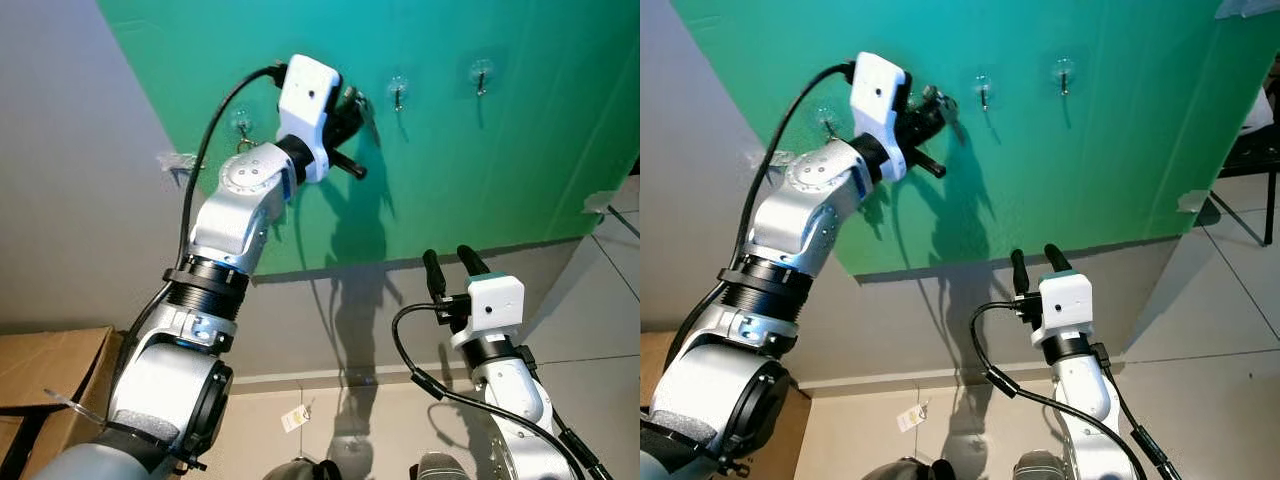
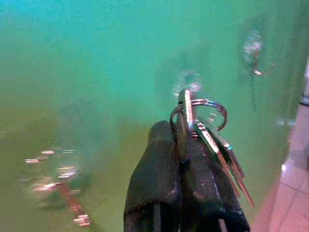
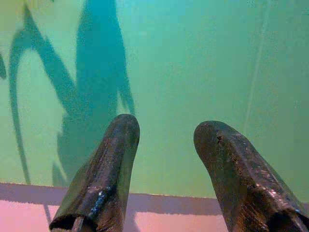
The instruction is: Hang keys on a hook
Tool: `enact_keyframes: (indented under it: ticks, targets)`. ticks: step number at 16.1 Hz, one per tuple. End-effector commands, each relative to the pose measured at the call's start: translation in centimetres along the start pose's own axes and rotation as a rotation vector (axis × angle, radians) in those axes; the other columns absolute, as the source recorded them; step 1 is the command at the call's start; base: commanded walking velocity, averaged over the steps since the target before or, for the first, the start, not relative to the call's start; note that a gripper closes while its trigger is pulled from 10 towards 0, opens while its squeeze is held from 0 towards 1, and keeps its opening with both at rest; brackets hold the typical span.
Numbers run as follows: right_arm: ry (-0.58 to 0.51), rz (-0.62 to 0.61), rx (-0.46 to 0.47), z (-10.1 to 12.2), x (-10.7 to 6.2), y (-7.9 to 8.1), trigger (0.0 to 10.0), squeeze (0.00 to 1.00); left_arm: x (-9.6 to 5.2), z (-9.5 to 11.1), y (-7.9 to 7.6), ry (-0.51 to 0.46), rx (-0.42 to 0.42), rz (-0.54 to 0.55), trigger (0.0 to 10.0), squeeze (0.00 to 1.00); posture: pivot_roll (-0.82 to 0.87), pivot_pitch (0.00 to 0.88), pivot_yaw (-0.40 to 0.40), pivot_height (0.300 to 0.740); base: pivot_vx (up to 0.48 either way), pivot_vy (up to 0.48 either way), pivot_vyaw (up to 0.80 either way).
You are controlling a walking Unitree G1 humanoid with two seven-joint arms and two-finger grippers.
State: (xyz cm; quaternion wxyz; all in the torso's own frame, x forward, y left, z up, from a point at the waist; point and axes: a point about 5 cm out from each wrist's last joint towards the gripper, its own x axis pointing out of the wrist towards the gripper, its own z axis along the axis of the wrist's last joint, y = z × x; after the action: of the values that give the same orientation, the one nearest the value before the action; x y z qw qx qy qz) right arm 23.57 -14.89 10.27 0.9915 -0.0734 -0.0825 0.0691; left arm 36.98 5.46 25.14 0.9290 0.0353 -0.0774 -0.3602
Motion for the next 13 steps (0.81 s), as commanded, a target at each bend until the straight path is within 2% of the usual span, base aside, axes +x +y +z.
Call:
enact_keyframes:
  ticks: [1,4,7,11,13]
  targets:
    - [-0.009,0.019,0.017,0.2,0.1,0.5,10.0,0.0,0.2,-0.3,-0.7,0.033,0.028,-0.042,10.0,0.0,-0.25,0.016,0.209,0.74,0.0,0.0,0.0]
    - [-0.008,0.02,0.019,0.2,0.0,0.6,10.0,0.0,0.8,-1.3,-2.0,0.099,0.037,-0.089,10.0,0.0,-0.25,0.022,0.209,0.74,0.0,0.0,0.0]
    - [-0.002,0.025,0.021,0.1,-0.1,0.6,10.0,0.0,1.2,-1.2,-1.4,0.121,0.037,-0.048,10.0,0.0,-0.26,0.024,0.21,0.74,0.0,0.0,0.0]
    - [0.026,0.088,-0.025,-0.1,-0.6,-0.5,10.0,0.0,1.6,-0.8,-0.4,0.069,0.025,0.039,10.0,0.0,-0.29,0.029,0.151,0.74,0.0,0.0,0.0]
    - [0.038,0.108,-0.049,-0.1,-0.7,-1.3,10.0,0.0,2.0,-0.6,-0.8,0.051,0.006,0.046,10.0,0.0,-0.3,0.031,0.116,0.74,0.0,0.0,0.0]
